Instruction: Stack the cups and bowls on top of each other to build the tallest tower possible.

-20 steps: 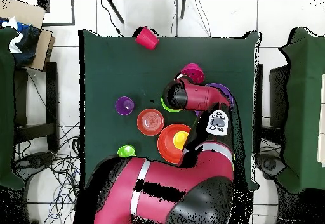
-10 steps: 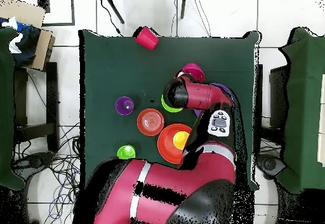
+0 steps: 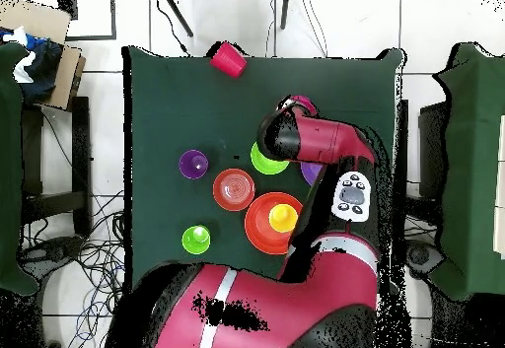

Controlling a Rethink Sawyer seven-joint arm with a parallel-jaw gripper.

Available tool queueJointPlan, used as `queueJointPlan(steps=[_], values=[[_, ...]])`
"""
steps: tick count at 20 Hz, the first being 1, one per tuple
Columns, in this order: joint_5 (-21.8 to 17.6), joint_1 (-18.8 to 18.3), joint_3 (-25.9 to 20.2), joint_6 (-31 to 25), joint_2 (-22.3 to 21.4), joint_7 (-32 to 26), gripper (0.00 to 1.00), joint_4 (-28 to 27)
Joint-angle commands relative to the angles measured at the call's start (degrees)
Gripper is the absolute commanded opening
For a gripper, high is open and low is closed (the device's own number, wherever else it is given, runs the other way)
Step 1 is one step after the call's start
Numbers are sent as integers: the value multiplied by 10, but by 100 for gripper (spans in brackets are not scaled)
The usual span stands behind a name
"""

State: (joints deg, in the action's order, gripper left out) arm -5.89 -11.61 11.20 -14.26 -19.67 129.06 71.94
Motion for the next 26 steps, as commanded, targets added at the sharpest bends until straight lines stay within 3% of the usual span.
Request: queueJointPlan(steps=[1,15,26], values=[[12,-7,-58,-95,-18,1,100,-17],[9,-2,-56,-75,5,17,100,-33],[-5,-22,-69,-42,15,2,100,-28]])
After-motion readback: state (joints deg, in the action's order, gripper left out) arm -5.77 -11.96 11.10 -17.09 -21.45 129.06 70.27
